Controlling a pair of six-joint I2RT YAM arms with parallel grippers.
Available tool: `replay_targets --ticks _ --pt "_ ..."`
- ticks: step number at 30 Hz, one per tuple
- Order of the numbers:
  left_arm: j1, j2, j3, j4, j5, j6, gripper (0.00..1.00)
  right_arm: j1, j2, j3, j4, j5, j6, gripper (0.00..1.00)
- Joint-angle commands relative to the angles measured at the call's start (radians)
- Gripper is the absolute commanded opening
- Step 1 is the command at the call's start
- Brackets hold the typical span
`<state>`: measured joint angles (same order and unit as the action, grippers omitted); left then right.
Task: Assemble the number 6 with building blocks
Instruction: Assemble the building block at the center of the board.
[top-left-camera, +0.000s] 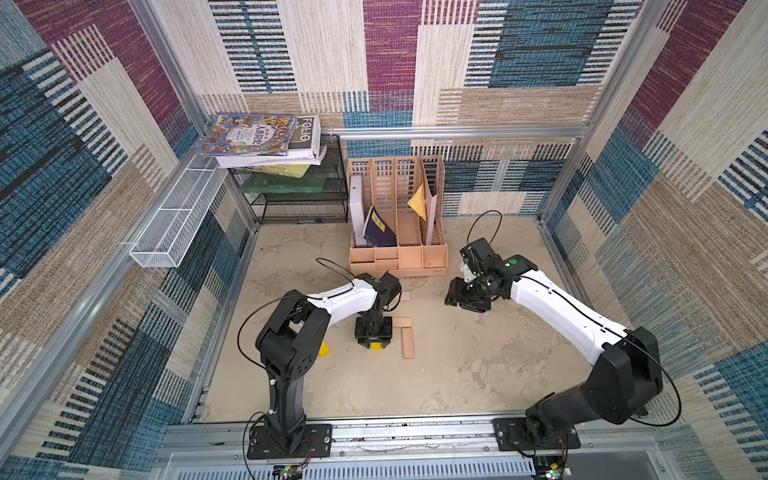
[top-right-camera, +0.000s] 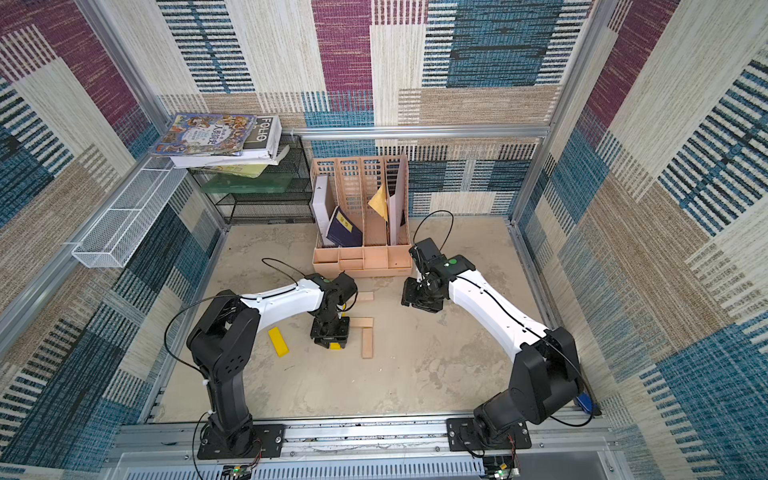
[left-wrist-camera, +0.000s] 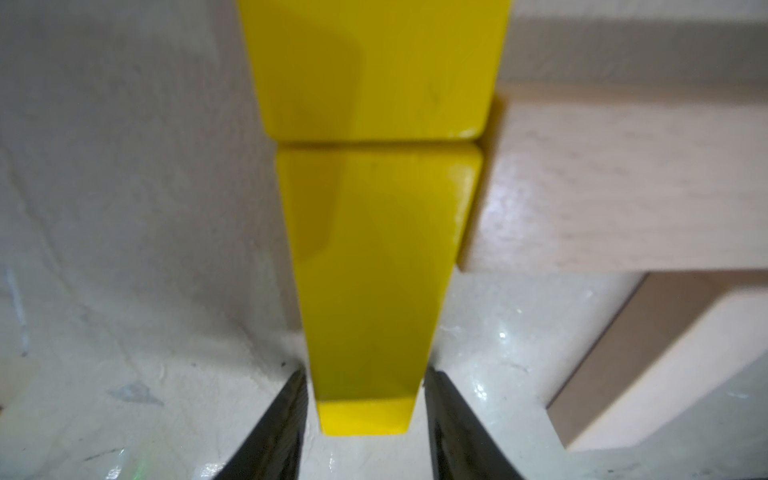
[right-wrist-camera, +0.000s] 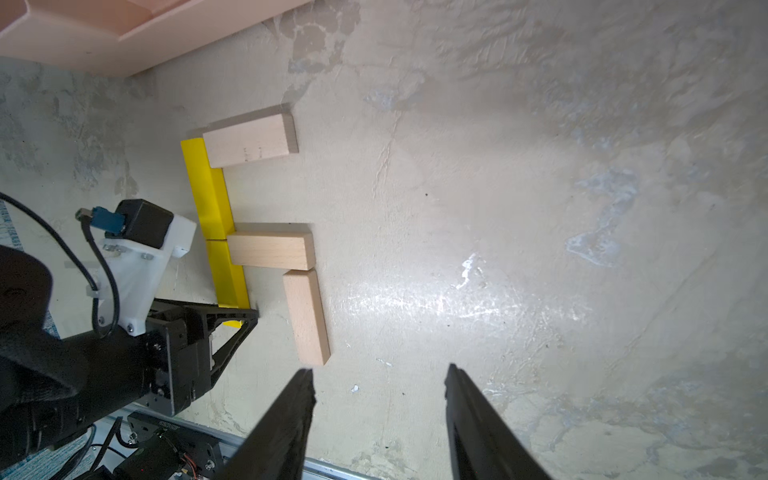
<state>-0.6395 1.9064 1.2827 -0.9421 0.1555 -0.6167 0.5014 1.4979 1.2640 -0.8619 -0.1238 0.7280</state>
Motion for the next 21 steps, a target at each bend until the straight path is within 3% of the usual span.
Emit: replay_targets --ticks 1,13,17,21 --pt "0.000 -0.028 0.003 -0.019 0.001 -0.001 0.52 0.002 -0.004 0.002 0.015 -0.007 0.003 0.55" --pt "0.054 -0.235 0.180 -0.108 -0.050 -0.007 0.56 0.003 0.042 0.095 0.014 0.001 -0.054 0.57" --pt "0.170 -0.356 0.204 -0.058 -0.107 -0.022 0.57 0.020 0.113 0.207 0.044 -0.024 -0.148 0.65" --pt "0.335 -0.519 0.088 0.011 -0.167 -0.047 0.58 0.145 0.280 0.415 0.057 -0.035 -0.404 0.68"
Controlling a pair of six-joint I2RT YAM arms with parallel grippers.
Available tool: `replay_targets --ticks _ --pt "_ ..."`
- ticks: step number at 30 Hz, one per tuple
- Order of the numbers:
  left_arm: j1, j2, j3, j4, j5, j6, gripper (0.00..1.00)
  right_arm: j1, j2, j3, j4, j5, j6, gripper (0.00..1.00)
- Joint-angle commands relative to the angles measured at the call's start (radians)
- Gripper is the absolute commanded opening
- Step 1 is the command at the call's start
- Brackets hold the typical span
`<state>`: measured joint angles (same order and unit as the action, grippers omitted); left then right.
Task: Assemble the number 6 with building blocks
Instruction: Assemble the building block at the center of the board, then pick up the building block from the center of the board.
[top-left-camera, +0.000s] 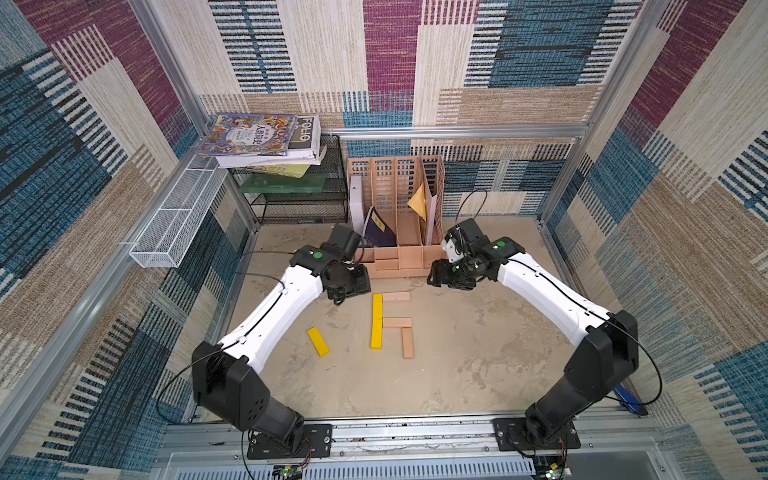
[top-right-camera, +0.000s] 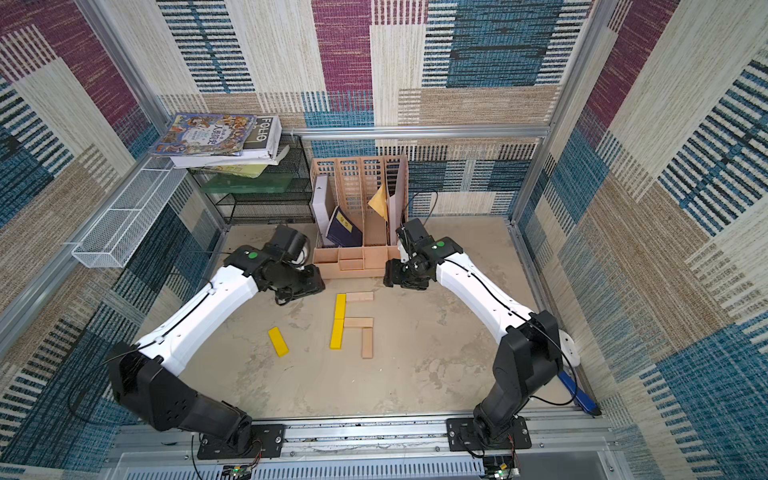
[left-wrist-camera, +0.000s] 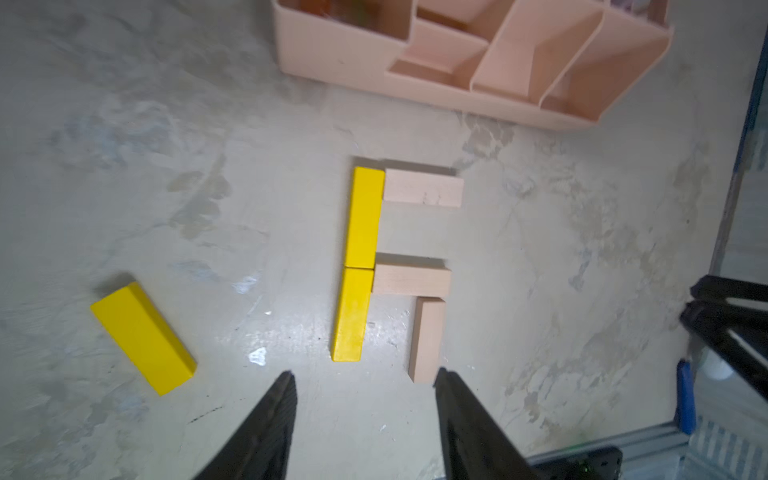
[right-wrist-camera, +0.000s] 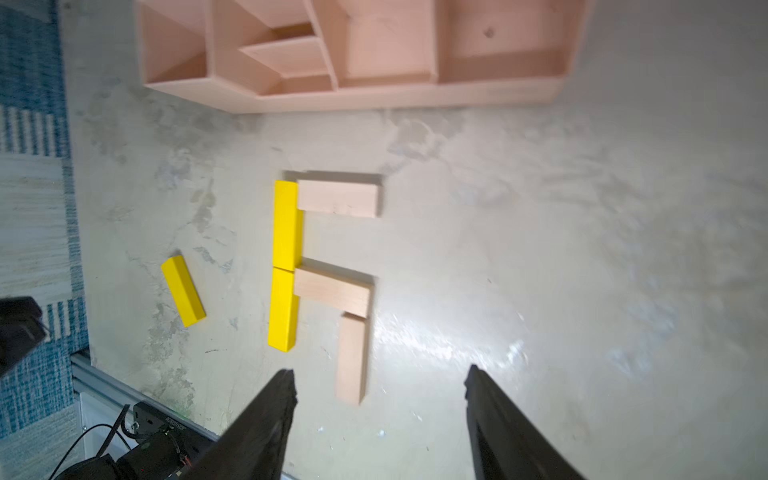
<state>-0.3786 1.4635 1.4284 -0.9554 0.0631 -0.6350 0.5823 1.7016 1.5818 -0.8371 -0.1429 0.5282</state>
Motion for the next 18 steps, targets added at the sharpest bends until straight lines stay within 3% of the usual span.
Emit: replay_targets --ticks 1,5,8,10,14,18 --pt "0.124 -0.127 -0.104 0.027 -0.089 -0.042 0.59 0.108 0.150 0.188 -0.011 0.010 -0.248 0.68" --pt "0.269 -0.314 -0.297 -0.008 -0.122 -0.075 0.60 0.236 0.500 0.618 -0.240 -0.008 -0.257 0.68" --pt "0.315 -0.451 -0.432 -0.044 -0.163 -0.113 0.60 0.325 0.711 0.935 -0.352 0.001 -0.236 0.67" --pt "0.340 -0.546 -0.517 -0.081 -0.184 -0.169 0.61 0.371 0.811 1.060 -0.387 0.000 -0.222 0.66" --pt "0.352 -0.690 -0.647 -0.121 -0.167 -0.274 0.61 0.428 0.808 0.936 -0.327 -0.005 -0.158 0.65" --pt "0.353 -0.721 -0.672 -0.163 -0.156 -0.290 0.62 0.485 0.794 0.861 -0.277 0.023 -0.144 0.65"
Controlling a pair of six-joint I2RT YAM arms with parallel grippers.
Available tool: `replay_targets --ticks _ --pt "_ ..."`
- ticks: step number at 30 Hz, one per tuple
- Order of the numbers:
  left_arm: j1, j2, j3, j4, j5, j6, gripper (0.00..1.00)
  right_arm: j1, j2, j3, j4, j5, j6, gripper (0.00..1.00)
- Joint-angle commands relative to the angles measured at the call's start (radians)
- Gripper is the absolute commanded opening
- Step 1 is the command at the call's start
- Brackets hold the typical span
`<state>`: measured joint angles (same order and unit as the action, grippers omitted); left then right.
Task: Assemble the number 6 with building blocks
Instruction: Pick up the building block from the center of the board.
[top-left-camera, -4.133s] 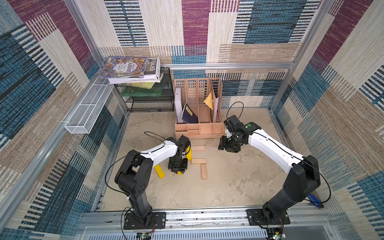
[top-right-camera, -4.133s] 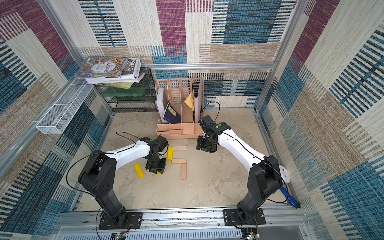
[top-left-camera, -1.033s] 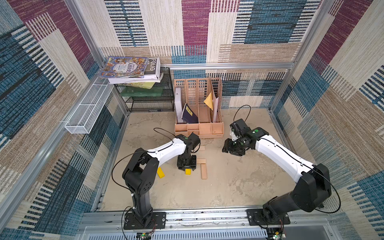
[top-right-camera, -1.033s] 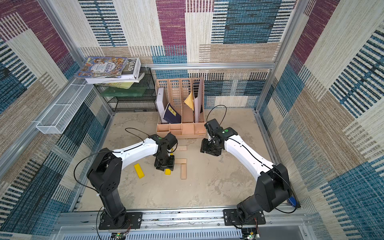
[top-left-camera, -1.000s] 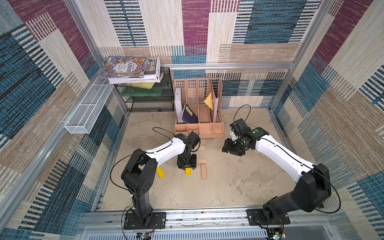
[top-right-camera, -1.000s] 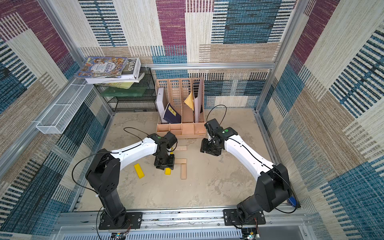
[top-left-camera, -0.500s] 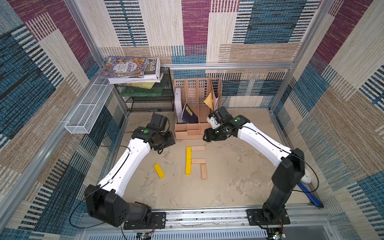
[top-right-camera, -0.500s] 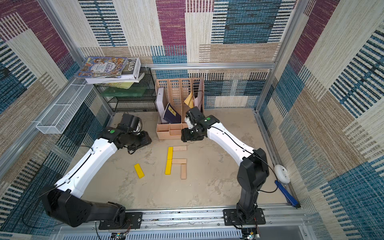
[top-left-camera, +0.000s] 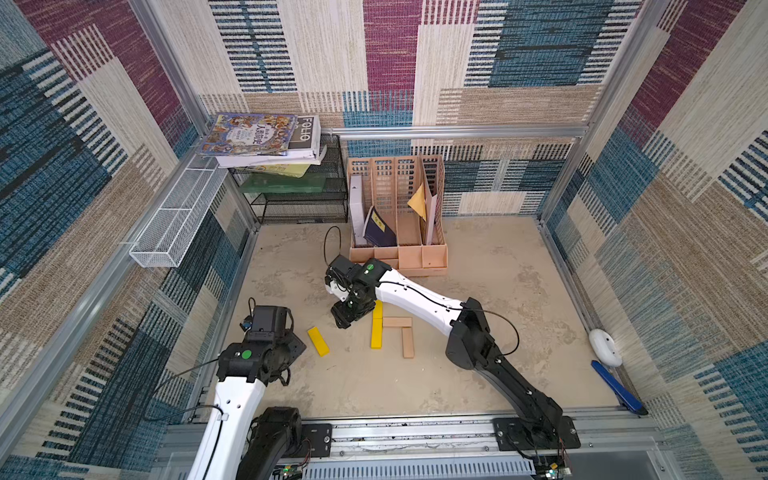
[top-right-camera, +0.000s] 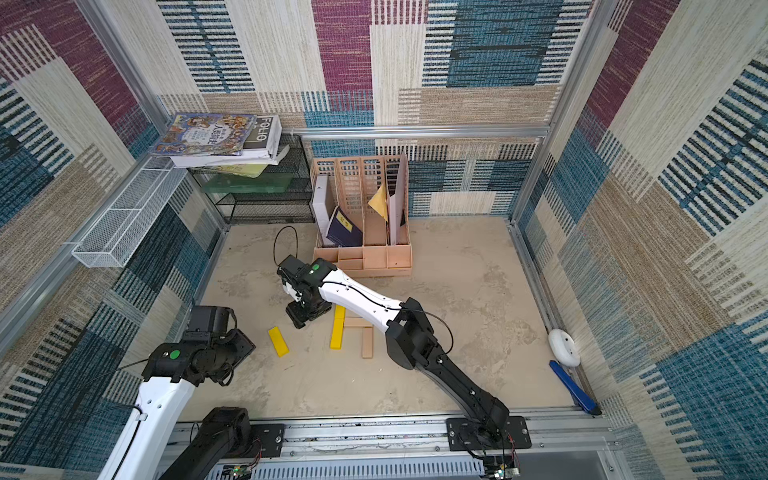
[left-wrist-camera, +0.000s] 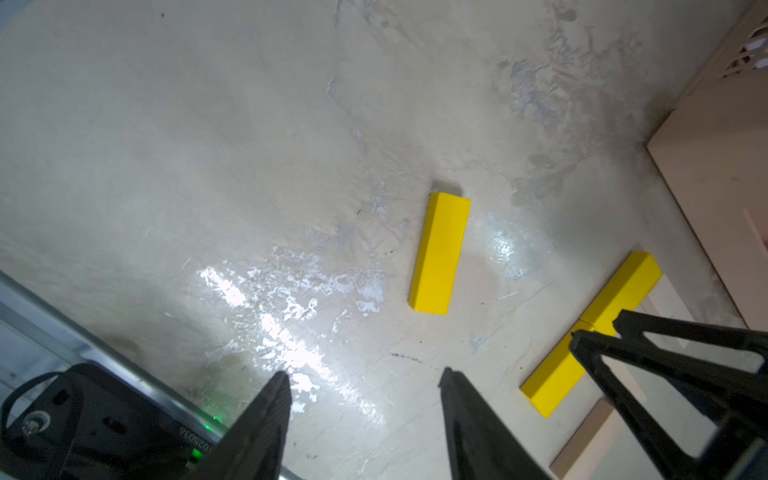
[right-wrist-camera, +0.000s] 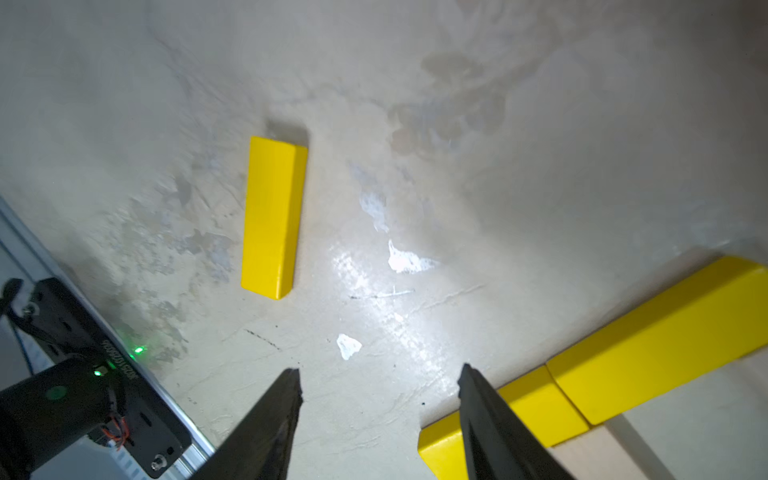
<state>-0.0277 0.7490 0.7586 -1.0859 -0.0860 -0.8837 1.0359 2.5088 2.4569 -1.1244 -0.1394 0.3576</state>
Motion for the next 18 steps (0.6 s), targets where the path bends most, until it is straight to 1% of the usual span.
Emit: replay_targets --ticks 1,6,12,18 --pt "0.003 -0.004 0.011 -0.042 -0.017 -0.033 0.62 0.043 -0.007 -0.014 0.014 0.026 0.032 0.64" --pt "0.005 0.018 0.096 -0.074 -0.083 -0.002 0.63 0.078 0.015 -0.007 0.068 0.046 0.046 0.65" --pt "0.010 0.051 0.162 -0.104 -0.099 0.024 0.64 0.098 0.065 0.055 0.102 0.102 0.069 0.67" --pt "0.014 0.029 0.197 -0.130 -0.119 0.036 0.64 0.103 0.100 0.095 0.155 0.088 0.082 0.67"
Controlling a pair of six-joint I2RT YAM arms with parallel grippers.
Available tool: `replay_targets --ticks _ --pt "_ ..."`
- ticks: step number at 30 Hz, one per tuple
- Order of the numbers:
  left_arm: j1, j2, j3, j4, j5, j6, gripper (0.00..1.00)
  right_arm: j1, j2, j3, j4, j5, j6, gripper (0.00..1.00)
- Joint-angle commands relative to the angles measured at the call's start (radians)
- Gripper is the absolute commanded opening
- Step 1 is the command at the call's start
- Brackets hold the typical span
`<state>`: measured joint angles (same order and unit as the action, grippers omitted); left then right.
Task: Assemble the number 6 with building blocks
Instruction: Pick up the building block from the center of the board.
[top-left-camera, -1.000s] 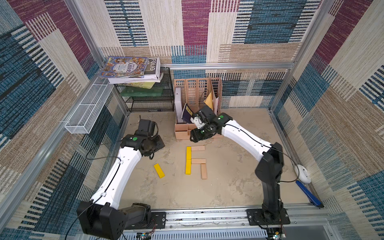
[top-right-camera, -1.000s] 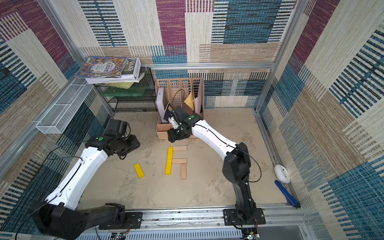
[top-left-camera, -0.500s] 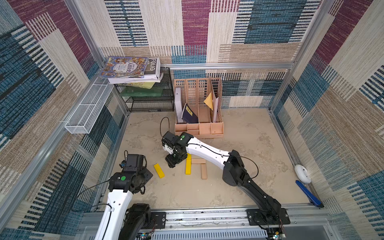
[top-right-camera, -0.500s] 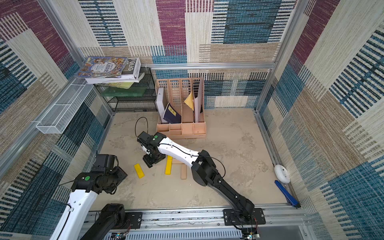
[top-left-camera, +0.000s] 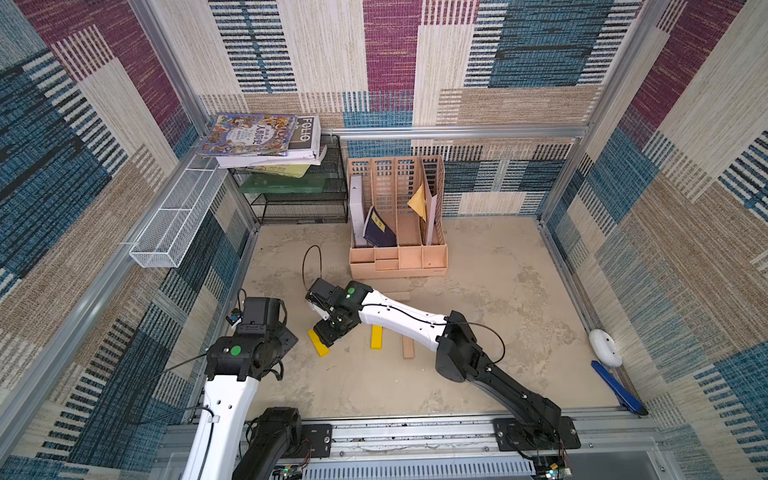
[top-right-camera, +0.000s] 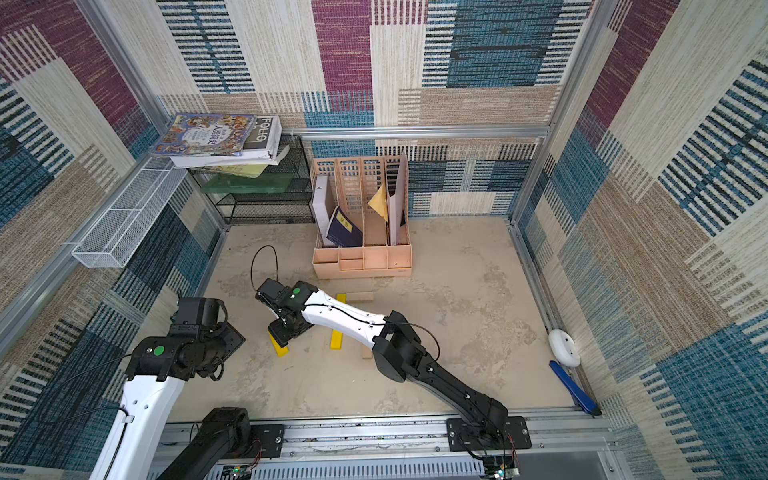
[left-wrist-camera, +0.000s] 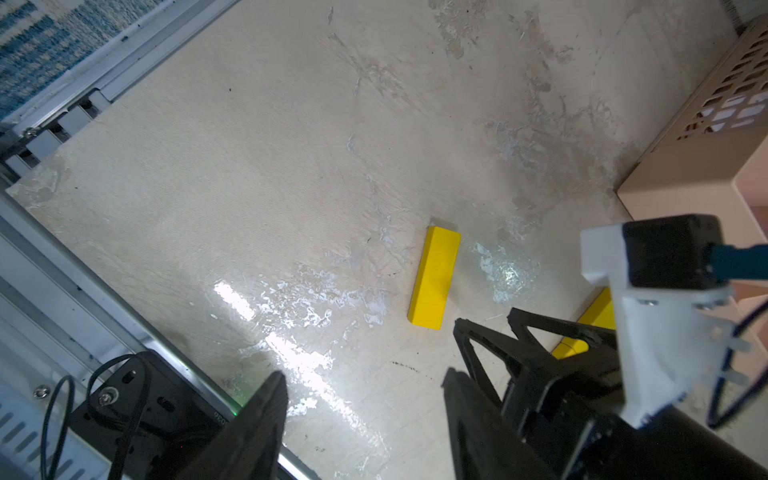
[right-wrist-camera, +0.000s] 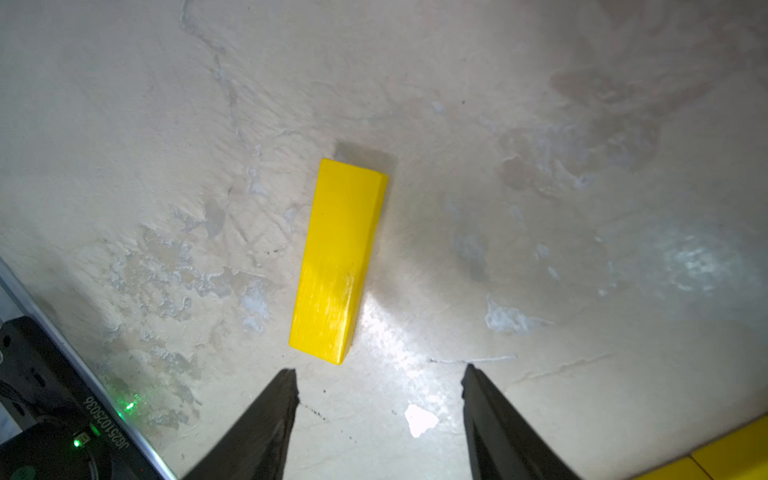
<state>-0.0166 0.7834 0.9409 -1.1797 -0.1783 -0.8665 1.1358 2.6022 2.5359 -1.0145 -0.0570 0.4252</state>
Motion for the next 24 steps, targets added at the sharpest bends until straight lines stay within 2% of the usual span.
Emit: replay_targets --ticks 1,14,24 --pt "0.003 -0.006 0.019 -0.042 -0.030 0.020 0.64 0.005 0.008 0.017 0.051 0.003 0.016 0.67" --pt "0.005 0.008 0.064 -0.066 -0.019 0.030 0.64 0.049 0.082 0.063 0.102 -0.033 0.006 0.66" --pt "0.009 0.014 0.055 -0.070 -0.008 0.033 0.64 0.052 0.105 0.059 0.090 0.006 0.006 0.66"
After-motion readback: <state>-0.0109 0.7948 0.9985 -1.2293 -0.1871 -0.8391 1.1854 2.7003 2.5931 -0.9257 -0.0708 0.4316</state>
